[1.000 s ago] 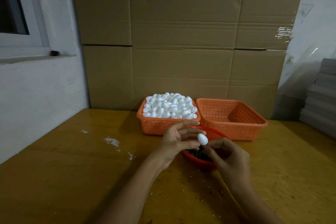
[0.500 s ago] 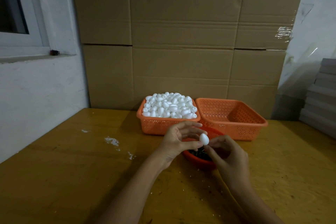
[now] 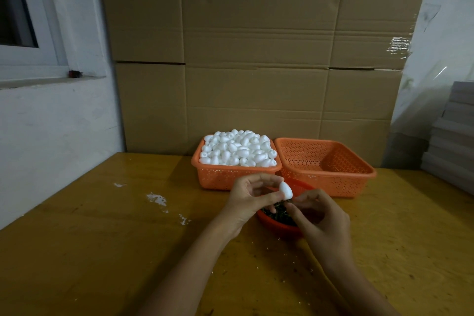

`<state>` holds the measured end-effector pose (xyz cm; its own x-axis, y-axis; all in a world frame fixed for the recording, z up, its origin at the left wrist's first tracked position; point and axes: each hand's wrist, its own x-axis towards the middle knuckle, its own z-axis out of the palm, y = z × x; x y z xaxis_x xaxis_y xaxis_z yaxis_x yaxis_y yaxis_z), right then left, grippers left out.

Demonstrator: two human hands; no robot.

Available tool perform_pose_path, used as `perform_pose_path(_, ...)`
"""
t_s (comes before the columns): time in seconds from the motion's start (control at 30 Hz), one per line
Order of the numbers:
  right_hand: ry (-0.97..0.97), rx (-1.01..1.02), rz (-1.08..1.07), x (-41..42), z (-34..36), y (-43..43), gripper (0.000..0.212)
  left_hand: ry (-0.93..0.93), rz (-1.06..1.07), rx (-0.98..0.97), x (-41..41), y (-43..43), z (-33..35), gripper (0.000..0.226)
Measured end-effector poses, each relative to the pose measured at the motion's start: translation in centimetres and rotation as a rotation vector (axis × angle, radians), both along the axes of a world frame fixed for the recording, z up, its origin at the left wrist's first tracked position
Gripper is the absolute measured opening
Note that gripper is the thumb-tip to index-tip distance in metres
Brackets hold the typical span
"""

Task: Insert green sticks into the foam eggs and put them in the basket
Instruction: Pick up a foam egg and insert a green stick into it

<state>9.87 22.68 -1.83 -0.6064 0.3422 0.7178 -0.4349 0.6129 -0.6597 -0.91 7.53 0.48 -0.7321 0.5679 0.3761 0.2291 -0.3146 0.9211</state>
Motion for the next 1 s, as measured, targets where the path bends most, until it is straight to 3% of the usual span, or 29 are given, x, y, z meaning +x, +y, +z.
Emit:
perform_pose_path(0.5,-0.004,-0.017,-0.004,-0.1,-0.4,0.2,0.034,-0.056,-0.058,0.065,-0.4,0.1,-0.4,0.028)
perform_pose_path(0.7,0.045,-0.111,-0.074,0.1,0.9,1.4,0.019,-0.007,-0.058,0.125,-0.3,0.6,-0.5,0.050)
perform_pose_path(0.77,0.055,-0.183,-0.174,-0.3,1.8,3.0,0.015,0.177,0.132,0.003,-0.6,0.6,-0.6,0.048)
perform_pose_path(0.83,0.012,-0.198,-0.286,-1.2,2.9,5.0,0.011,0.607,0.346,-0.320,-1.4,0.3,-1.4,0.043)
perform_pose_path(0.9,-0.052,-0.158,-0.407,-2.3,3.8,7.2,0.013,0.952,0.424,-0.580,-1.7,0.2,-2.5,0.042)
perform_pose_path(1.0,-0.151,-0.054,-0.509,-4.2,4.8,9.4,0.019,1.051,0.369,-0.645,-1.6,0.7,-3.2,0.049)
